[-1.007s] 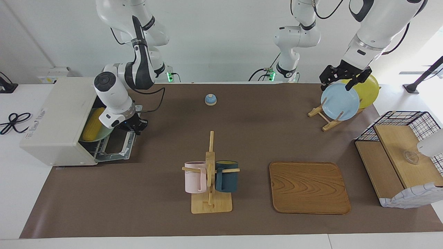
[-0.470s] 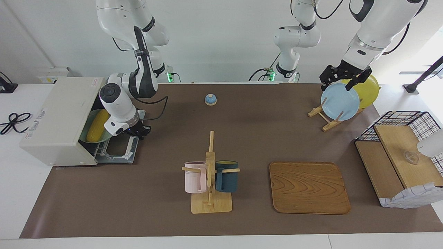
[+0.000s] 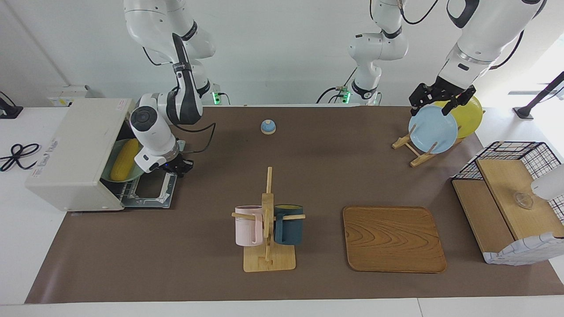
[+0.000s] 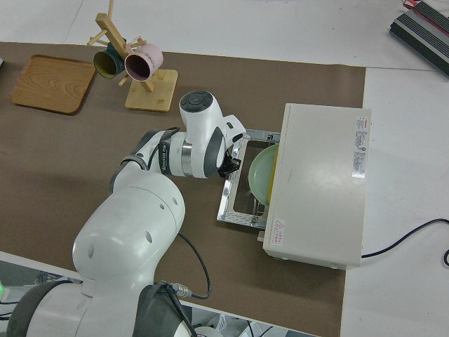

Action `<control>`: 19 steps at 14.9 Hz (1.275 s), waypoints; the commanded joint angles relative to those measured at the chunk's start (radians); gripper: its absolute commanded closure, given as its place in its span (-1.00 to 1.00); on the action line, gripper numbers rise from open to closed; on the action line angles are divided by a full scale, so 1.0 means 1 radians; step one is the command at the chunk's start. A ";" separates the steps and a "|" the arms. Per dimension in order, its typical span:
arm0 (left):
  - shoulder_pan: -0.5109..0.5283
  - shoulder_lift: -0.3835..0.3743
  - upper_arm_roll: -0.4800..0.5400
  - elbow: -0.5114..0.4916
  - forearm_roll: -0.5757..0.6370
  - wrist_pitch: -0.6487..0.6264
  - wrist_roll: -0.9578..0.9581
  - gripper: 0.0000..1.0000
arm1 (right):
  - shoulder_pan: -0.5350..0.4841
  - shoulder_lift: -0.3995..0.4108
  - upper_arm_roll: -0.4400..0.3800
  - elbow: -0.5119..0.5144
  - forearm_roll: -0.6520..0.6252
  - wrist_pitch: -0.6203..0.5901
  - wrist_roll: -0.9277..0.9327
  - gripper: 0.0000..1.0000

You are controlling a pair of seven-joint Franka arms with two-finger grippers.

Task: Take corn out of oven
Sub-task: 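Move the right gripper toward the oven opening, then reach into the oven and grasp the green plate with the right gripper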

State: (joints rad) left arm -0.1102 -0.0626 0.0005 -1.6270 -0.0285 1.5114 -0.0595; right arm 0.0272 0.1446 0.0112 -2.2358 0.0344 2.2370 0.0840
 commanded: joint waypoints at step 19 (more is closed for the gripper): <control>0.004 -0.010 -0.002 -0.005 0.016 -0.008 0.003 -1.00 | -0.087 -0.082 -0.022 0.153 -0.105 -0.274 -0.127 -0.52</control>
State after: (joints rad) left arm -0.1102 -0.0626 0.0005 -1.6270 -0.0285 1.5114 -0.0595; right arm -0.0352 0.0877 -0.0143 -2.0296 -0.0610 1.9242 -0.0156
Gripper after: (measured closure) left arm 0.000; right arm 0.238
